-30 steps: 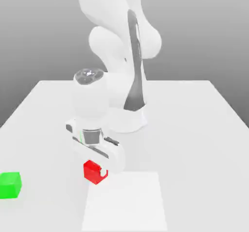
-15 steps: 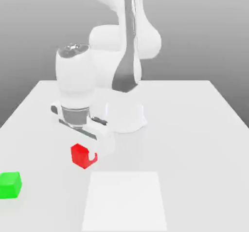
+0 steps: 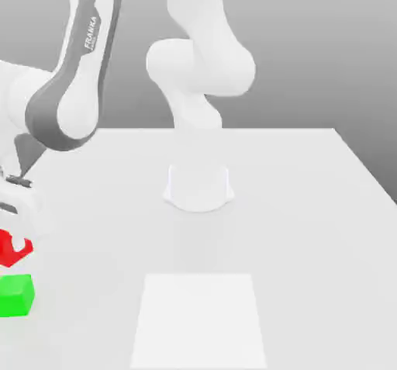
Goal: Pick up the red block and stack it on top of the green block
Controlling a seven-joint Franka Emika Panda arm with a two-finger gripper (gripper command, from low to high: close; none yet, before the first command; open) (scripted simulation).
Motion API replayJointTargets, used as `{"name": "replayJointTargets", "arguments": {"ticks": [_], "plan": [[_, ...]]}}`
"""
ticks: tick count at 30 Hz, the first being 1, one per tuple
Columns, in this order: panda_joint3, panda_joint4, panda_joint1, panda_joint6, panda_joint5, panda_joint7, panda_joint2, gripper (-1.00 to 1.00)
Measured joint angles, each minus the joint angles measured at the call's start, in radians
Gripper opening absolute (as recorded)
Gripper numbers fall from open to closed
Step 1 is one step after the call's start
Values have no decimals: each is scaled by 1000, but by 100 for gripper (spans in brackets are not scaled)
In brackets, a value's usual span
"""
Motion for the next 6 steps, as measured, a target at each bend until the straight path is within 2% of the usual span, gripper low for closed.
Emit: {"name": "replayJointTargets", "arguments": {"ticks": [2,3,6], "plan": [[15,6,-13,62,23,-20,69,-100],[20,7,-18,80,29,-25,88,100],[20,7,-18,80,29,-25,88,100]]}}
